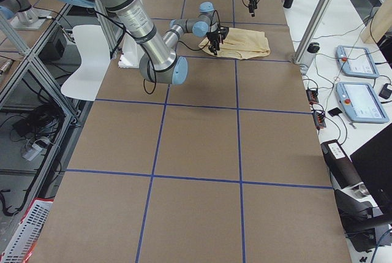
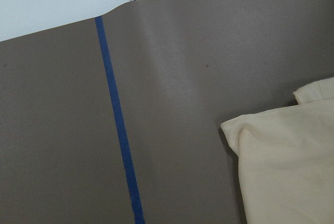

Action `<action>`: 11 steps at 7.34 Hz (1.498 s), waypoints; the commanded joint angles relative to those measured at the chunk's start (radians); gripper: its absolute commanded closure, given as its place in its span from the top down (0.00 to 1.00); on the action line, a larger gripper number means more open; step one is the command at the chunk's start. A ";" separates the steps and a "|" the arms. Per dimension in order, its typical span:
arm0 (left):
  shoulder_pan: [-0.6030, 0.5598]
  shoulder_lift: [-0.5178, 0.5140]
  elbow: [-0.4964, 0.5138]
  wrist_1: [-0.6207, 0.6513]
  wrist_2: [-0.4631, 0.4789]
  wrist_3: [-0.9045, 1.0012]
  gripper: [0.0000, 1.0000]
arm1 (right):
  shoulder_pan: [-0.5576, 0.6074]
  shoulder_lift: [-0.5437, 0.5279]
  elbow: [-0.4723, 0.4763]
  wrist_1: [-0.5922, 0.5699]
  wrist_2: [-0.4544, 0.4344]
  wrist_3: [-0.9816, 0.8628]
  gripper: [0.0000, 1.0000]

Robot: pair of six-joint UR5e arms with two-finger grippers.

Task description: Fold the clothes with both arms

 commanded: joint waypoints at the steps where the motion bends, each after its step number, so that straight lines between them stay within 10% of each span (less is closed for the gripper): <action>1: 0.000 0.000 0.000 0.000 0.000 -0.002 1.00 | -0.005 -0.002 -0.002 -0.002 -0.005 -0.009 0.38; 4: 0.000 0.000 0.000 0.000 0.002 -0.005 1.00 | -0.005 -0.017 0.008 -0.003 -0.005 -0.012 0.00; 11: 0.000 0.000 -0.015 0.003 0.000 -0.020 1.00 | -0.029 -0.428 0.510 -0.080 0.016 -0.095 0.00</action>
